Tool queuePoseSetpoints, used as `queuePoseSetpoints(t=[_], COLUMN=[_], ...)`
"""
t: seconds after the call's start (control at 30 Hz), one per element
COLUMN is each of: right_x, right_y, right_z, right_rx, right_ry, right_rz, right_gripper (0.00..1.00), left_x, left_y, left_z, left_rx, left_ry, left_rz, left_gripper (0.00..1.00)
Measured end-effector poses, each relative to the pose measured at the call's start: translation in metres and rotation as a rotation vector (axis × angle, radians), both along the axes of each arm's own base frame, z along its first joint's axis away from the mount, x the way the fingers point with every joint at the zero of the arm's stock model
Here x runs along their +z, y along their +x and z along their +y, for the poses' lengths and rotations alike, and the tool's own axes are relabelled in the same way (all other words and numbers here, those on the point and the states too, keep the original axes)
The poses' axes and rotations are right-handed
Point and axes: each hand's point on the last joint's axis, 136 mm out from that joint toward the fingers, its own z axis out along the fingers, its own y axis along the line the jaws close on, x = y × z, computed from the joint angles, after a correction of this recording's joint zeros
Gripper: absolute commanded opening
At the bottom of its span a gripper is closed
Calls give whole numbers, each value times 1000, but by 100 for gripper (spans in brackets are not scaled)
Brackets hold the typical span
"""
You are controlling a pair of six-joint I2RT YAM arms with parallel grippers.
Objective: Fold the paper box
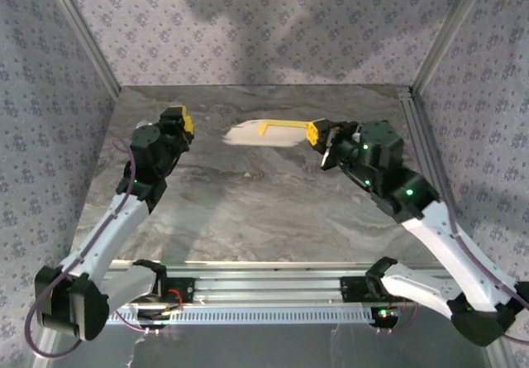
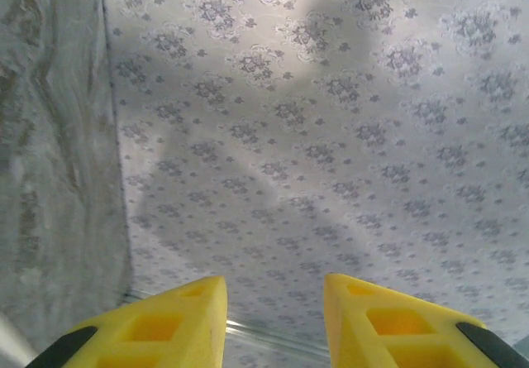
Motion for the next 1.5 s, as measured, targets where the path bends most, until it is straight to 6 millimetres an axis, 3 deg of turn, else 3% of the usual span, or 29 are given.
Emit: queuePoseSetpoints(t=[0.1,0.2,0.27,0.33,0.4,0.5,0.6,0.7,0.83,0.93,1.13,1.33,1.5], right_x=[-3,-22,-44,-84,-127,-173,-193,-192,-176,-160,-147,-125,-110], right_y=[9,44,72,107,131,161,177,181,184,185,179,172,166], right_z=[-17,-19,-15,-6,-1,3,2,-3,-3,-1,-5,-16,-17], right_rx=[-62,-108,-117,-109,-85,-27,36,74,124,161,203,211,228], right_ry=[-79,-178,-238,-313,-386,-453,-470,-464,-435,-401,-344,-290,-239], right_rz=[67,158,224,294,375,450,470,452,406,375,377,353,341], right_gripper=[0,0,0,0,0,0,0,0,0,0,0,0,0], left_x=[-21,-64,-90,-114,-128,-146,-176,-208,-228,-230,-220,-204,-209], left_y=[-4,-5,-6,-7,-9,-23,-53,-72,-62,-52,-35,-18,-11], left_z=[-2,-8,-10,-15,-23,-53,-93,-114,-132,-153,-188,-185,-184], left_rx=[-30,-86,-133,-208,-293,-475,-678,-803,-864,-891,-870,-722,-685], left_ry=[103,212,308,444,578,839,1070,1234,1375,1410,1401,1376,1354], left_rz=[92,222,290,328,318,201,37,-84,-213,-325,-545,-718,-785], left_gripper=[33,21,16,8,8,16,19,23,26,28,31,35,35])
